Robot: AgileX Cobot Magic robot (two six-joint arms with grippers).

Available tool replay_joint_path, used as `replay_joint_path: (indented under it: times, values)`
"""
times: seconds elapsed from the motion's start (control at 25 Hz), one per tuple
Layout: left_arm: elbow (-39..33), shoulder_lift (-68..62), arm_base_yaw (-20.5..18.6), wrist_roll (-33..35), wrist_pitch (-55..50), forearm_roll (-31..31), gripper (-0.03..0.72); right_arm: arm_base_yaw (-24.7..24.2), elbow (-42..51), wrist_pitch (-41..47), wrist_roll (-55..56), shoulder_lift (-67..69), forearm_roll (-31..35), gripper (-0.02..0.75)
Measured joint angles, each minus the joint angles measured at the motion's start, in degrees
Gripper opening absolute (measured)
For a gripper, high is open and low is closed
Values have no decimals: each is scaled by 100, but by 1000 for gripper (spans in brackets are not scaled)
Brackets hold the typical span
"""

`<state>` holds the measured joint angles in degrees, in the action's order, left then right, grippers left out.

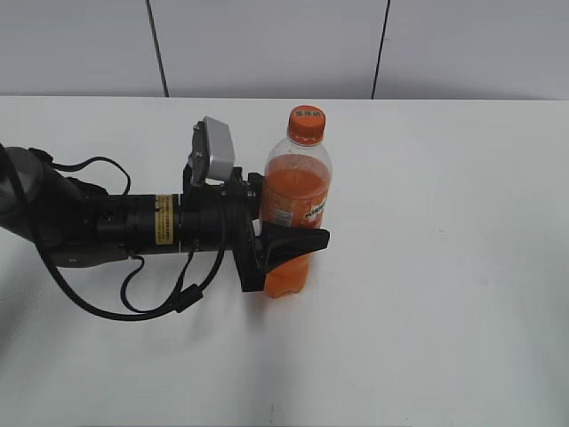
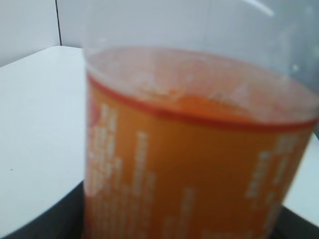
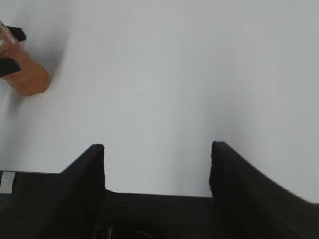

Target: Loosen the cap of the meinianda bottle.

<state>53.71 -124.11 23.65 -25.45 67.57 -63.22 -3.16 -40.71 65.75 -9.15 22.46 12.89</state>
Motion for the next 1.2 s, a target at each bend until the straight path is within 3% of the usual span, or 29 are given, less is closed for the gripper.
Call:
replay_joint_path:
  times: [0.72,1.2]
  values:
    - [0,0,0,0,14,-17,421,0,-2821,384,-12,4979,117,495]
    - [0,0,0,0,14,-17,421,0,-3371,396,86,5561,140,494]
